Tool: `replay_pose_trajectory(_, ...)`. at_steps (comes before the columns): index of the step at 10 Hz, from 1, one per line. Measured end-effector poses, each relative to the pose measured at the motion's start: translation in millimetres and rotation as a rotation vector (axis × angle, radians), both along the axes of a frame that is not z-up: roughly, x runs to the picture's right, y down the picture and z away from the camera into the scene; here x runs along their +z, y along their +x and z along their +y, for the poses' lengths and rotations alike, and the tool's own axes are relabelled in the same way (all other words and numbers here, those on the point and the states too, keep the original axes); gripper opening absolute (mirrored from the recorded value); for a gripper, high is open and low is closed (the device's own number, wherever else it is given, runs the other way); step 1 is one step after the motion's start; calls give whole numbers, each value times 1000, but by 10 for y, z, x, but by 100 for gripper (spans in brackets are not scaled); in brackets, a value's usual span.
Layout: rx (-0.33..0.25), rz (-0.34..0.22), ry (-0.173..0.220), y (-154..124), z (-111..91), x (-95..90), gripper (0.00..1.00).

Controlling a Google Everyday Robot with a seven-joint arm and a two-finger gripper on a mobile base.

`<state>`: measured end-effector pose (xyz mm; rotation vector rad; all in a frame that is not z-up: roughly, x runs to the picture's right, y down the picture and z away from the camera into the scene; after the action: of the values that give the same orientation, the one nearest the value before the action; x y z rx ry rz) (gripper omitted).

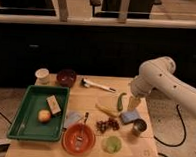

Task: Place brush in table surface

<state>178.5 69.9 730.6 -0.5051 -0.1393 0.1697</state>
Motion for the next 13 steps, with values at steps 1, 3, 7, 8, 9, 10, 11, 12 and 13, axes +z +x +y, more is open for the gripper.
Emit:
replay_pose_trajectory(1,7,-6,2,-25,-9,26,80)
replay_pose_trajectory(3,25,-17,8,-77,-33,85,80)
replay_pose_trajectory(7,45,-42,14,-244,-101,212,80)
replay_pose_trajectory(8,52,-46,16,-274,-120,241,80)
replay_pose_trajectory(9,56,-52,16,-317,-136,271,80)
replay_pose_trajectory(10,58,-58,17,-367,-157,300,80)
replay_pose_trajectory(11,62,-62,17,-393,-167,321,80)
replay_pose_trajectory(12,66,-66,16,-425,-177,344,80)
replay_pose_trajectory(13,74,-71,14,-452,-189,375,80)
